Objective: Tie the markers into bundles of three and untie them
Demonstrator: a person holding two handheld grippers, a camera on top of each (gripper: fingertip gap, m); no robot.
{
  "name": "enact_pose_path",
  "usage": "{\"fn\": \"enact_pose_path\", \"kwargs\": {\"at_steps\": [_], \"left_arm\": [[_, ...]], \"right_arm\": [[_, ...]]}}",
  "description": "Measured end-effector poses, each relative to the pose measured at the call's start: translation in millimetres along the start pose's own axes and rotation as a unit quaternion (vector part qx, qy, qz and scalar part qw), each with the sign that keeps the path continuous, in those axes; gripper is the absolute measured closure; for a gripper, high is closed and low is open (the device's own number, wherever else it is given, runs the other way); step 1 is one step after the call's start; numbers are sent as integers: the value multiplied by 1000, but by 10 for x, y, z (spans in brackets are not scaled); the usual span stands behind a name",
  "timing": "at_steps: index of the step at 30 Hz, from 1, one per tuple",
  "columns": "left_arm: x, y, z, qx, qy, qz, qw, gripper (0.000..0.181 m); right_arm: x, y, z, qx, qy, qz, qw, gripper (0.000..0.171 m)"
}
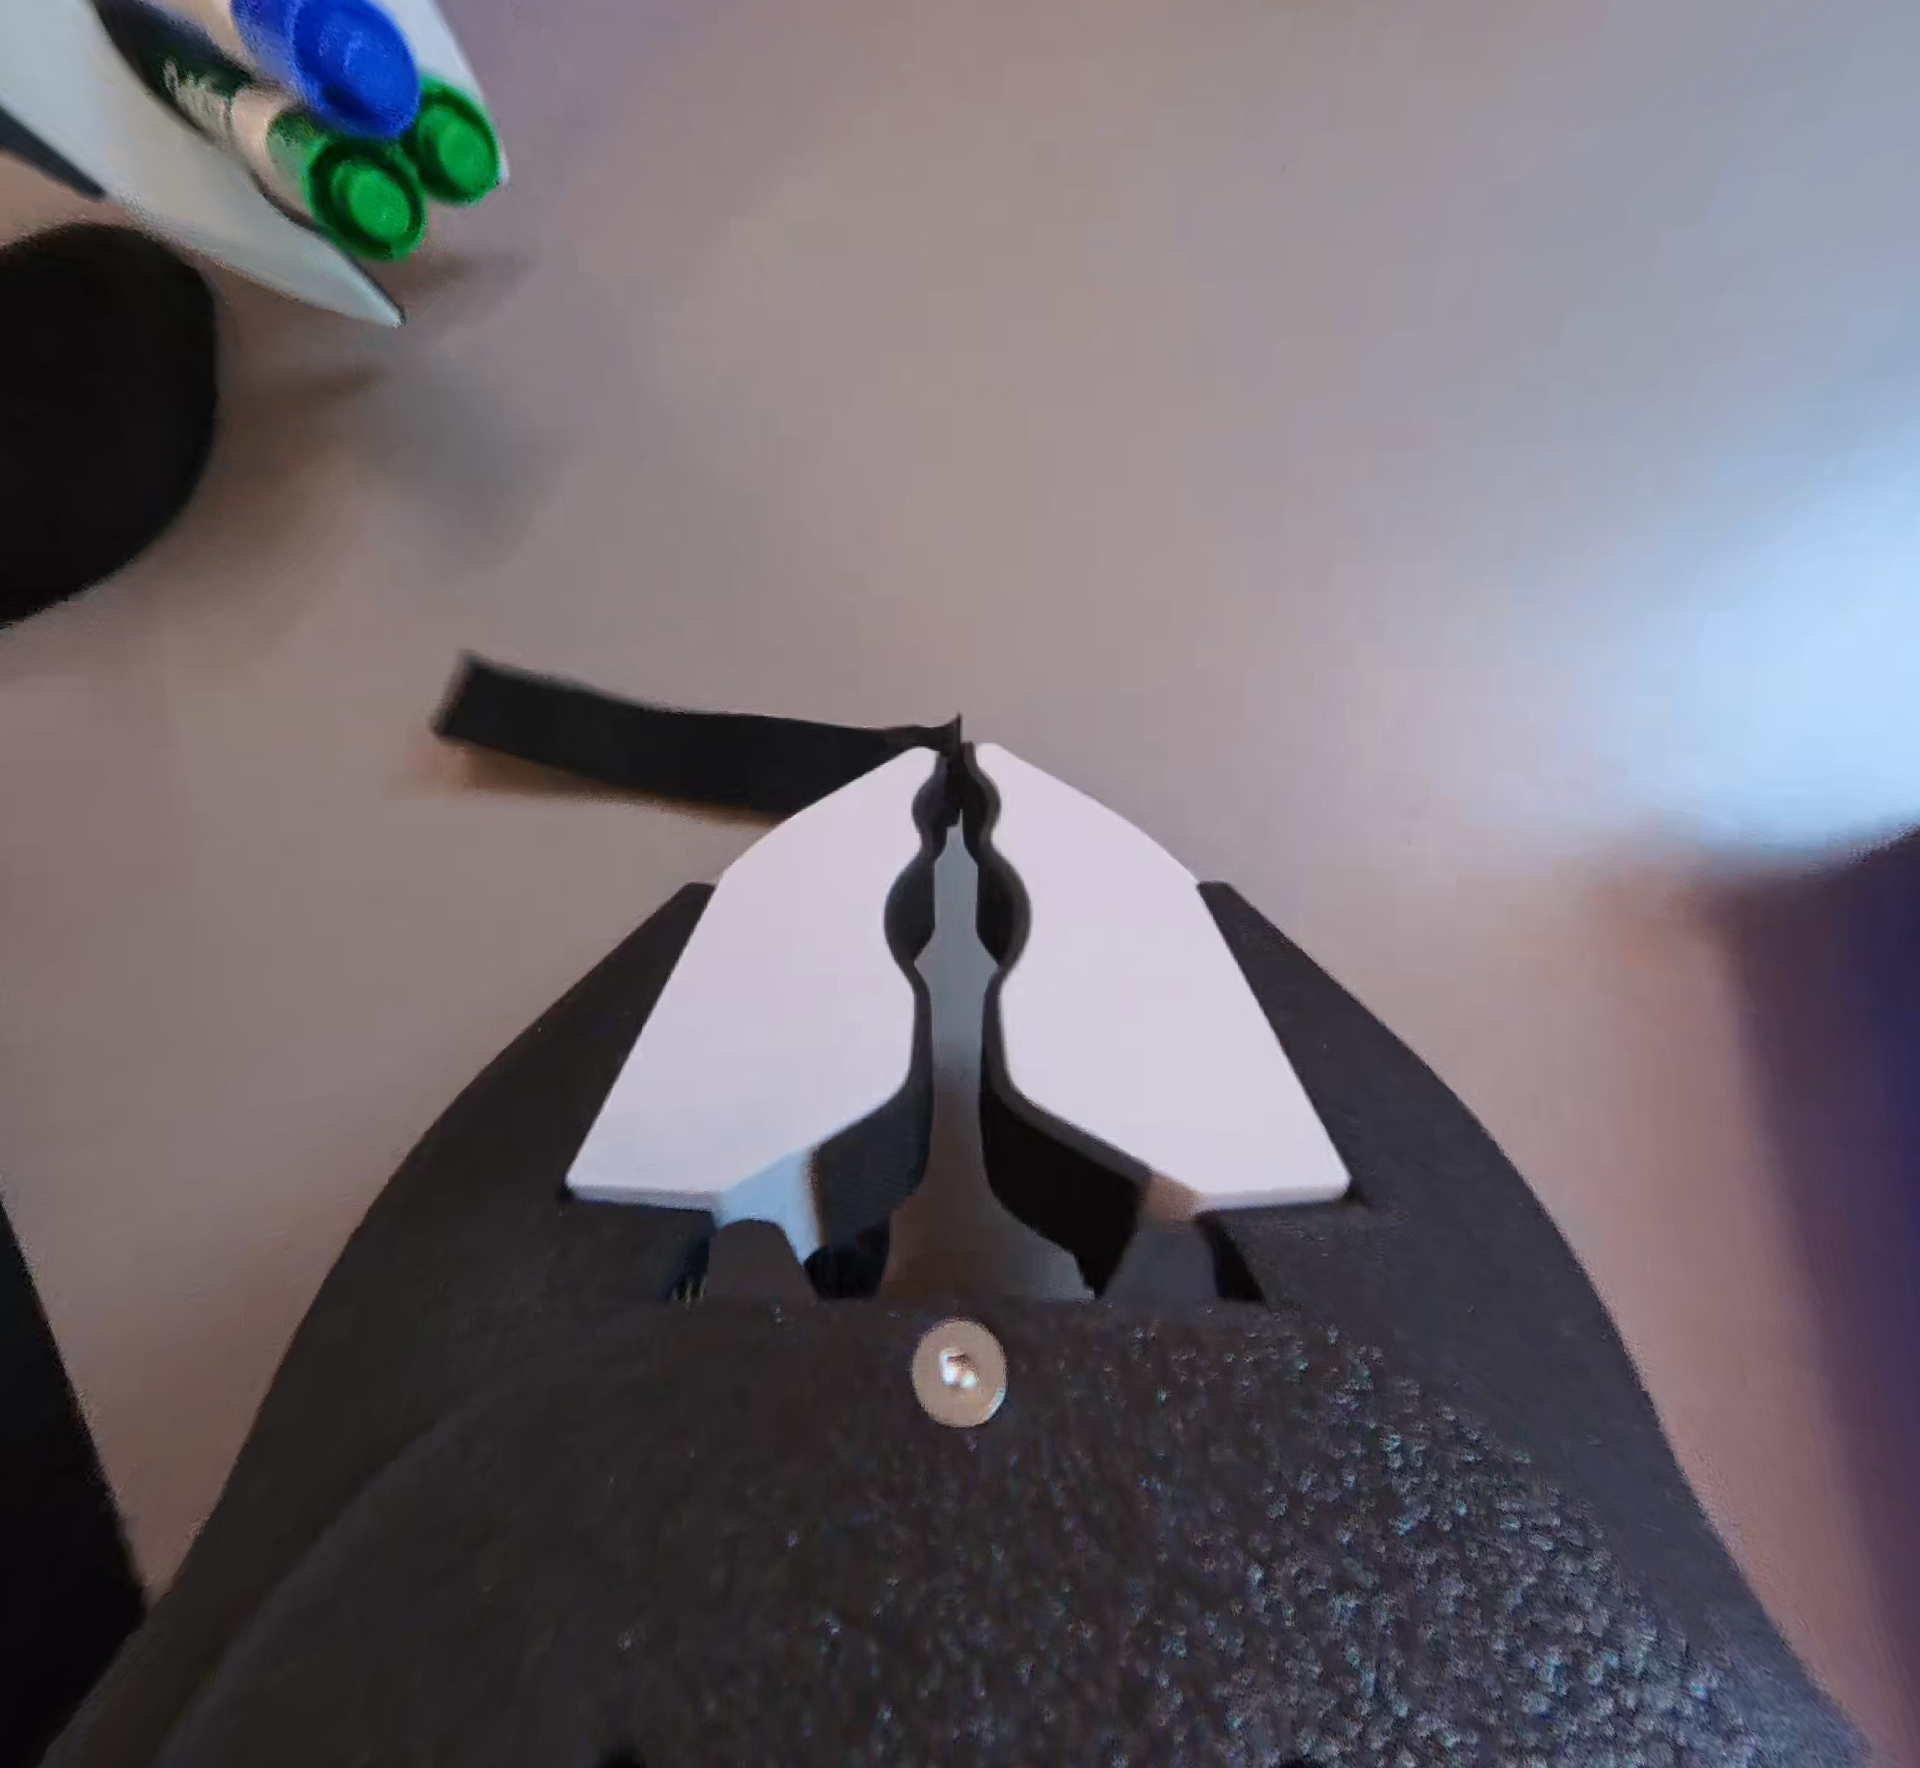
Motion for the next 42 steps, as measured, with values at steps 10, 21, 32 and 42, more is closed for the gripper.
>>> {"fn": "enact_pose_path", "kwargs": {"at_steps": [10,21,32,42], "left_arm": [[-14,81,60,-3,18,-12,1000,138],[36,-3,140,-12,22,-1,1000,138],[82,-29,62,-9,18,2,1000,138],[129,-35,70,-29,17,-2,999,138]], "right_arm": [[62,403,-1530,143,403,182,886,169],[-963,-239,61,-9,513,-79,855,163],[-869,163,-124,-6,363,-200,910,127],[-484,-424,-363,-72,358,-211,907,105]]}}
Point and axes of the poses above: each gripper's, where its closed fingertips meet, y back along the fingers, z out of its underside, x = y × z across the jaws, the point moved 3 cm from there along y, back along the fingers, and after that the axes turned 10 degrees about y, right-handed, at the moved point
